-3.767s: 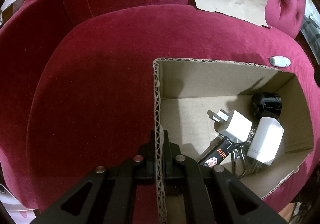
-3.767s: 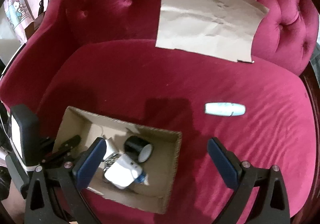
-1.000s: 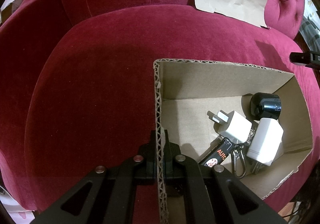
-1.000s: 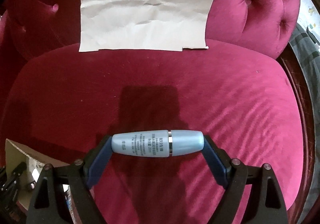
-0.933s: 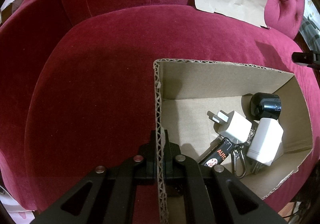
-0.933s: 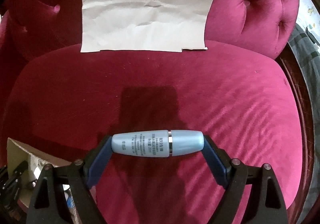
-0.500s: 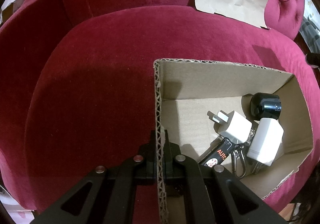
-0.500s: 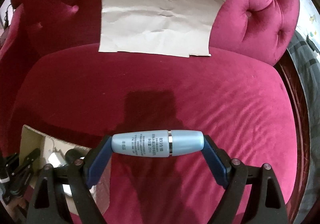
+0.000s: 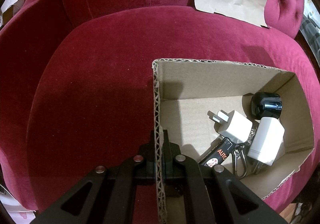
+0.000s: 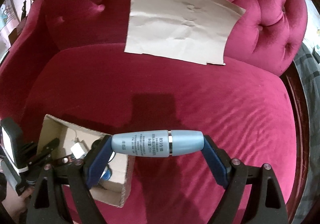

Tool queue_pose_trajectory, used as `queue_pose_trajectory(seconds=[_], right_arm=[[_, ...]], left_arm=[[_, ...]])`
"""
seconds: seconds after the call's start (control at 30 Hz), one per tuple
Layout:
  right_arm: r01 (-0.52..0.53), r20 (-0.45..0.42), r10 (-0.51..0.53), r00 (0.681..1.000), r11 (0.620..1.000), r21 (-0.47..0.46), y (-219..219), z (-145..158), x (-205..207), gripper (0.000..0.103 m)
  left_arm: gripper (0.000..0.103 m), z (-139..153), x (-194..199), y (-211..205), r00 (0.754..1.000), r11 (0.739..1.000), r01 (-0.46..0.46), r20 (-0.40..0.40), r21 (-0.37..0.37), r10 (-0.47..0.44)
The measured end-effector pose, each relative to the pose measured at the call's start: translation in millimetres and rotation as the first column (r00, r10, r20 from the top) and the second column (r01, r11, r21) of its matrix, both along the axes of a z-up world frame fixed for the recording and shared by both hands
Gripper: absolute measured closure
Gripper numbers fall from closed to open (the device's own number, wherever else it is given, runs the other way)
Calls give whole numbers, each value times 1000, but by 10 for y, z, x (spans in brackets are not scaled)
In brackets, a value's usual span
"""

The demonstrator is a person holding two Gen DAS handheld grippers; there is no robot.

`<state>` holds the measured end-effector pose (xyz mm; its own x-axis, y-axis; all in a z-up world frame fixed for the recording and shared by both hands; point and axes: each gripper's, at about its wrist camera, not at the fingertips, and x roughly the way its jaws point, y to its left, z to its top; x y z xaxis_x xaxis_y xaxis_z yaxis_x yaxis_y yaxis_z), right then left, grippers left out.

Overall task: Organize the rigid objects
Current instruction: 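Lift the pale blue tube and carry it over the cardboard box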

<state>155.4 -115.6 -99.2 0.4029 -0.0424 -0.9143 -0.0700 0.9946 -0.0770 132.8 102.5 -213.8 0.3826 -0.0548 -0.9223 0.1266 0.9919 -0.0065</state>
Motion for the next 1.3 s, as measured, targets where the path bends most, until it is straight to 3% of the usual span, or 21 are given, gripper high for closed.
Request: queue_pose_trajectory(seconds=[0.57, 1.3], right_arm=[[-81, -10, 81, 997, 996, 48, 554, -74, -169, 13], [-122, 9, 122, 993, 985, 126, 928, -441, -236, 13]], left_arm=[[100, 1, 1, 22, 1000, 1000, -1, -2, -3, 1], [100, 2, -1, 22, 1000, 1000, -2, -3, -8, 2]])
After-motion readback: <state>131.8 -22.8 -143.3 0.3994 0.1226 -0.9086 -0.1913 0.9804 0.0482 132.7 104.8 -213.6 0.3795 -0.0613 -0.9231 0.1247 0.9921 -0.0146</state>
